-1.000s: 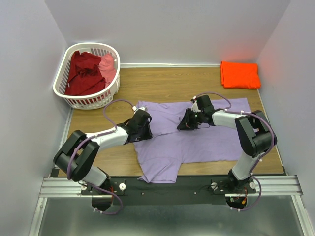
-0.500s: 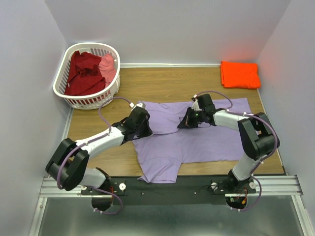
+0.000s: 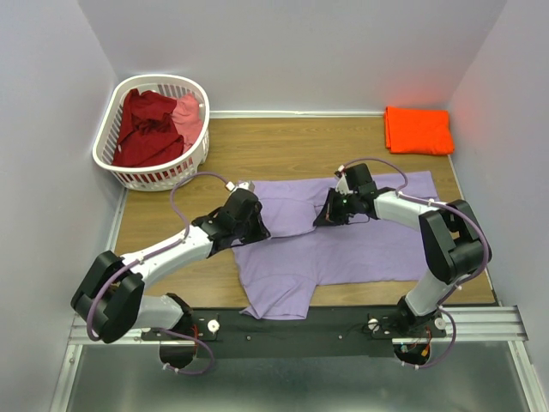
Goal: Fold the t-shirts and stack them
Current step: Fold the tshirt
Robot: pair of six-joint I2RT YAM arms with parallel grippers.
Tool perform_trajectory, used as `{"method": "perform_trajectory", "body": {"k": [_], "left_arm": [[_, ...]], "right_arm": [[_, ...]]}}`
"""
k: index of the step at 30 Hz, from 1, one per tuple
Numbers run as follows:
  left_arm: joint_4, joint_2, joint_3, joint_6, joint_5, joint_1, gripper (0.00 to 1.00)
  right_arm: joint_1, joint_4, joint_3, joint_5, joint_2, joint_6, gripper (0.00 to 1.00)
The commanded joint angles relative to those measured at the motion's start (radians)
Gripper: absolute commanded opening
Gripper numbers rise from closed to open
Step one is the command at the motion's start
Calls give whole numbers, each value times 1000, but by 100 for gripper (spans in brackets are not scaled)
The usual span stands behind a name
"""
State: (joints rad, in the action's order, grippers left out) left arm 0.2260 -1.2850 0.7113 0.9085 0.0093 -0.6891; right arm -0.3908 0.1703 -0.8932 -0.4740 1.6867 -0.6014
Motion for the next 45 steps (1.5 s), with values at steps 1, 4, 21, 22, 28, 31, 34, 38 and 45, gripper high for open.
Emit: {"method": "perform_trajectory", "body": {"k": [1,4,21,22,28,31,34,38,45], "left_arm": [[-10,10,-33,44,18,-20,0],[-25,4,-55,56,20,-30,0],[-63,21,-104,99,-55,-40,31],[-59,33,-102,95,-69,-30,35],[-50,89,-49,-66,-131,199,57],[-89,-2,19,-180,-123,313,57],[-105,-92,115,-256,-144,359,56],[-122,-268,223,-304,-143,388,49],[-129,-395,367,-303,-97,385,33]], "right_arm": [[0,44,-18,35,-16,35,1],[-2,52,-19,29,5,43,1],[-2,104,-49,57,16,95,31],[-2,110,-52,67,4,100,34],[91,173,-107,156,-90,141,53],[270,170,-122,184,-107,135,53],[383,167,-151,184,-90,120,50],[535,91,-159,210,-64,56,50],[653,-20,-222,213,48,-15,39]]}}
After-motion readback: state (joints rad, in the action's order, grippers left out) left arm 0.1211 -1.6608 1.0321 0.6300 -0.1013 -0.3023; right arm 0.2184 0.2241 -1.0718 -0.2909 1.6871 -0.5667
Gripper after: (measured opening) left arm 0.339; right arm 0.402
